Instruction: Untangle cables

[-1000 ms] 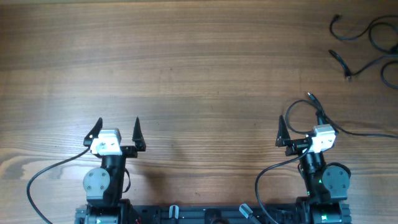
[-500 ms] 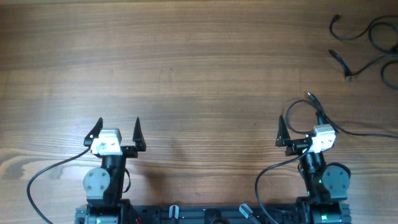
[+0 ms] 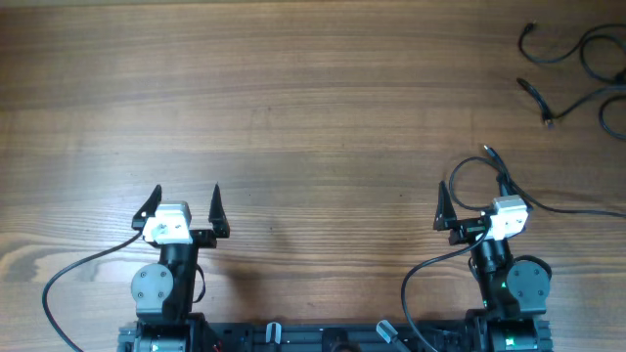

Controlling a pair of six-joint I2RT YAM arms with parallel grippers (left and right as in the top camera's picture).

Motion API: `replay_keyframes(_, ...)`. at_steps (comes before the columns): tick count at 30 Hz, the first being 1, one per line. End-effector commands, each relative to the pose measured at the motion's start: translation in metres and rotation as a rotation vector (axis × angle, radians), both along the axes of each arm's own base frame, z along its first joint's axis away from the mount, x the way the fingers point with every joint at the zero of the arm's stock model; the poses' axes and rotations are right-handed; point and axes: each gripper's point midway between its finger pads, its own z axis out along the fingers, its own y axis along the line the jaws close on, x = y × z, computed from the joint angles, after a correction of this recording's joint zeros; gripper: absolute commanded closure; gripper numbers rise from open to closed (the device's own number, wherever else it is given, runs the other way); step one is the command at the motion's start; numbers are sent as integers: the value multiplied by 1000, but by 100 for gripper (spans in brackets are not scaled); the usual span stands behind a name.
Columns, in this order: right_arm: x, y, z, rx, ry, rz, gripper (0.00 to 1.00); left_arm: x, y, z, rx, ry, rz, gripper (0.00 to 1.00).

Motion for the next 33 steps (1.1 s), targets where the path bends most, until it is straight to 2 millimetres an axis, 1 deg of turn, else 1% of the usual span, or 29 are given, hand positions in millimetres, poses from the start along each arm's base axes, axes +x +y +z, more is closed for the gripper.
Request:
replay_keyframes(1, 1, -3, -1, -8, 3, -14, 0, 0, -3, -1, 19, -1, -15, 0)
replay_keyframes(33, 1, -1, -3, -3, 12, -4, 0, 0, -3, -1, 19, -1, -15, 0)
